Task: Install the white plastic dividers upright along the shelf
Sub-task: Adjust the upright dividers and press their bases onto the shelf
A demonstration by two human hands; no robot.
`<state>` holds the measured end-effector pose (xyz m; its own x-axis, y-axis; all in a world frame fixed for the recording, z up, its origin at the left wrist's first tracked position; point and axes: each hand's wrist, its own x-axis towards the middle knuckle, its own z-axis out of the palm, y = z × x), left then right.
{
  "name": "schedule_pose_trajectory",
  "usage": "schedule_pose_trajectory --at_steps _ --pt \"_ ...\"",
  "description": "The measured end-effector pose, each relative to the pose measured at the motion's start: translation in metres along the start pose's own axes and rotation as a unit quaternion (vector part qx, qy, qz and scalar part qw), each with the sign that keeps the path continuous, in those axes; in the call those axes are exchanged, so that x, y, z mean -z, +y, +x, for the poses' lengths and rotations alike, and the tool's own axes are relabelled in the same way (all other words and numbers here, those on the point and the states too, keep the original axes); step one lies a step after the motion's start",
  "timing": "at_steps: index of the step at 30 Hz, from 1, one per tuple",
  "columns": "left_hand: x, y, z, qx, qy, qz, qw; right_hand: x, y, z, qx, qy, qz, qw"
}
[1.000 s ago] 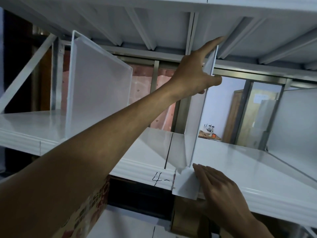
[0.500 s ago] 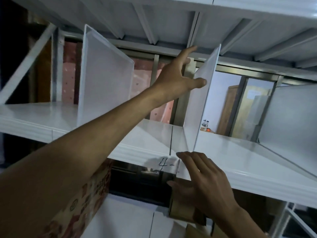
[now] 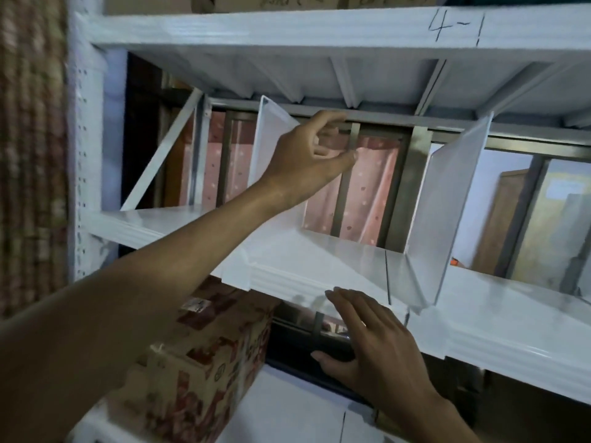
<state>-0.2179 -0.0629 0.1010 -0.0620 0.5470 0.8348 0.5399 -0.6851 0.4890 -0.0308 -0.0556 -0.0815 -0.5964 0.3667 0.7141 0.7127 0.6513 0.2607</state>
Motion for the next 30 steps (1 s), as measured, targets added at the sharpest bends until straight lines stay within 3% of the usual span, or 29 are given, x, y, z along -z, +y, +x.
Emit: schedule_pose_trajectory --at_steps 11,20,30 --pt "0.103 -0.089 0.033 -0.049 0.082 0.005 0.995 -0.057 -0.062 0.083 0.002 0.031 -0.004 0.999" --pt "0.136 -0.161 0.074 -0.031 -0.021 -0.062 0.997 -0.09 -0.101 0.144 -0.054 0.006 -0.077 0.996" --pt "0.114 -0.156 0.084 0.004 -0.114 -0.118 0.986 -0.109 -0.093 0.143 -0.072 -0.06 -0.137 0.986"
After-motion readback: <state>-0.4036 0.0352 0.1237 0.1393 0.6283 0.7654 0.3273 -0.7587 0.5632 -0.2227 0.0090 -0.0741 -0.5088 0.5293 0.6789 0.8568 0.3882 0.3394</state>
